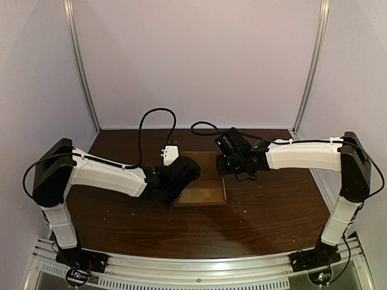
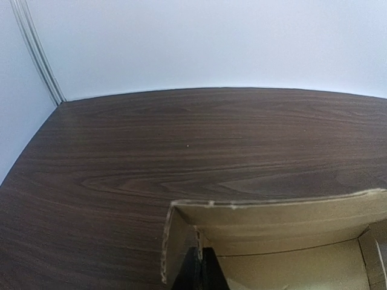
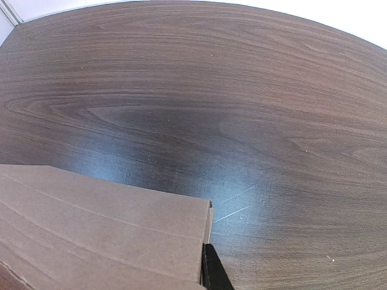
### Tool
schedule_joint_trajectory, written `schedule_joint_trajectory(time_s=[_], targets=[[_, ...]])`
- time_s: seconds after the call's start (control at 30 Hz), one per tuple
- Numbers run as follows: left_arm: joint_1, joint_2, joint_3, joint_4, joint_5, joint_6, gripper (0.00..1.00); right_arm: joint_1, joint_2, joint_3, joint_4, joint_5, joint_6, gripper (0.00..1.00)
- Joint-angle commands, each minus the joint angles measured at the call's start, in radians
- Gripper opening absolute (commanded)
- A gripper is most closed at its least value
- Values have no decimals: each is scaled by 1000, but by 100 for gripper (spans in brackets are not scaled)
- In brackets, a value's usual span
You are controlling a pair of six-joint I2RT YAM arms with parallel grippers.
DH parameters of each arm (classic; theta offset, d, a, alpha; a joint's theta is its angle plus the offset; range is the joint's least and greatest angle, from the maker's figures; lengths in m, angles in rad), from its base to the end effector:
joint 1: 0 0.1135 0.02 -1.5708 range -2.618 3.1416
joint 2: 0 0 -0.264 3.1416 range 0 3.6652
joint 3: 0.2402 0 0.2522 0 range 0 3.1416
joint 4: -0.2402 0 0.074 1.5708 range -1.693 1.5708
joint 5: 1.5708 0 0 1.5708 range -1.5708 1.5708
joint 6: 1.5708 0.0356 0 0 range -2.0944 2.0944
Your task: Fold the paper box
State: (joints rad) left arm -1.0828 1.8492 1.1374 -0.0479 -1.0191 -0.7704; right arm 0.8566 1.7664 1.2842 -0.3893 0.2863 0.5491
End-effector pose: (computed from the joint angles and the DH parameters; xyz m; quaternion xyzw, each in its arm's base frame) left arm 0.2070 -0.3253 0.1889 -0.0653 0.8223 -0.0062 0.5652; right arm 0.2603 0.2849 0.2293 -0.0941 0.9264 0.1169 0.3453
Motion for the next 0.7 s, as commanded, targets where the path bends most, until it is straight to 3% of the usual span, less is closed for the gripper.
schedule_joint_trajectory(time_s=[0.0,0.17,0.47,0.67], targets=[[-45,11,-39,-78,38,-70,0,39,-24,-58,49,-37,-2,4],[-81,30,-35,-108,-19,-105,0,54,-28,-112,63,-70,-8,4],[-138,60,-57,-218,-91,-295,0,60,-30,-140,47,-131,-9,5],[-149,64,-25,-278,-99,-332,0,61,-44,-163,69,-209,77,6]])
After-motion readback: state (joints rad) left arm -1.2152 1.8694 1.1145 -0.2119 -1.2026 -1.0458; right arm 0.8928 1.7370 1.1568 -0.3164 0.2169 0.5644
